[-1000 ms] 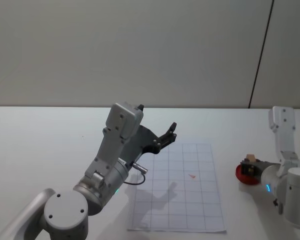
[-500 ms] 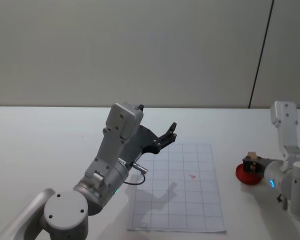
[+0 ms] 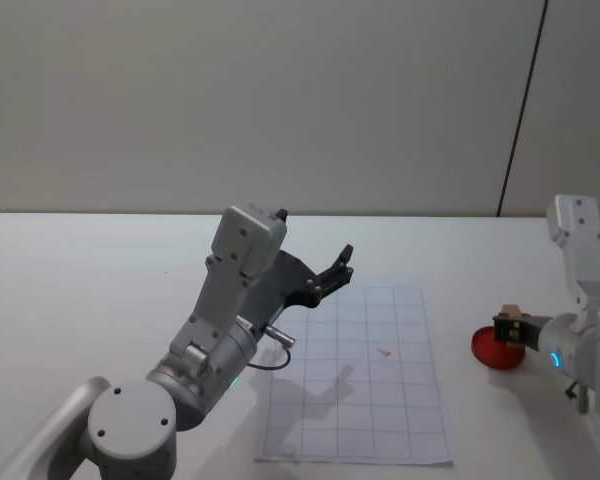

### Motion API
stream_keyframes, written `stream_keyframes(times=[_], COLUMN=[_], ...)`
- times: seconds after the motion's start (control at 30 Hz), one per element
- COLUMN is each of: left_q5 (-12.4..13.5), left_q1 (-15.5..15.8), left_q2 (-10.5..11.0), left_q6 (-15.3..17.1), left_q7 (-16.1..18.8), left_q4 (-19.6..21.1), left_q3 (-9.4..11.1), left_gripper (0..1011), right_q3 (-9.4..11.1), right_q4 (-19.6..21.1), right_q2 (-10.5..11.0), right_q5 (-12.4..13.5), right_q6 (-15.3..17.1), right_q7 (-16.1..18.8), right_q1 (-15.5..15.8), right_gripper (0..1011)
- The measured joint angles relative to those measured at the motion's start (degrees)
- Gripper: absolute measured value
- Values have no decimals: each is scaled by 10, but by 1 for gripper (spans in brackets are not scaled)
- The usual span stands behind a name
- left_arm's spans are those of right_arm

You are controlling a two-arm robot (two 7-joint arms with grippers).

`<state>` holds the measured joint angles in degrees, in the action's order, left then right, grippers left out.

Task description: Use the one hand to pick up the stamp and affix it onto the A4 paper.

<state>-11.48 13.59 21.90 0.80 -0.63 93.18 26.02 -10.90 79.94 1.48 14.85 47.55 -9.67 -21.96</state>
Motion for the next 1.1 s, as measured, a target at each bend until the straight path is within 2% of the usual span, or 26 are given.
stream_keyframes(times=[0.23,0.6,1.1], left_q5=[0,0,0], left_q1=[0,0,0], left_q2=[0,0,0], left_q6=[0,0,0], left_q7=[0,0,0], left_q4=[0,0,0], left_q3=[0,0,0], left_gripper=[1002,1002,1002], right_q3=[1,-2,-3], right_q4=[0,-6,-17], right_q2=[2,6,5], right_q5=[-13,-40,-54], right_q6=[13,16,23], right_q7=[15,49,73], right_q1=[-2,-5,-7], right_gripper=[219,220,220])
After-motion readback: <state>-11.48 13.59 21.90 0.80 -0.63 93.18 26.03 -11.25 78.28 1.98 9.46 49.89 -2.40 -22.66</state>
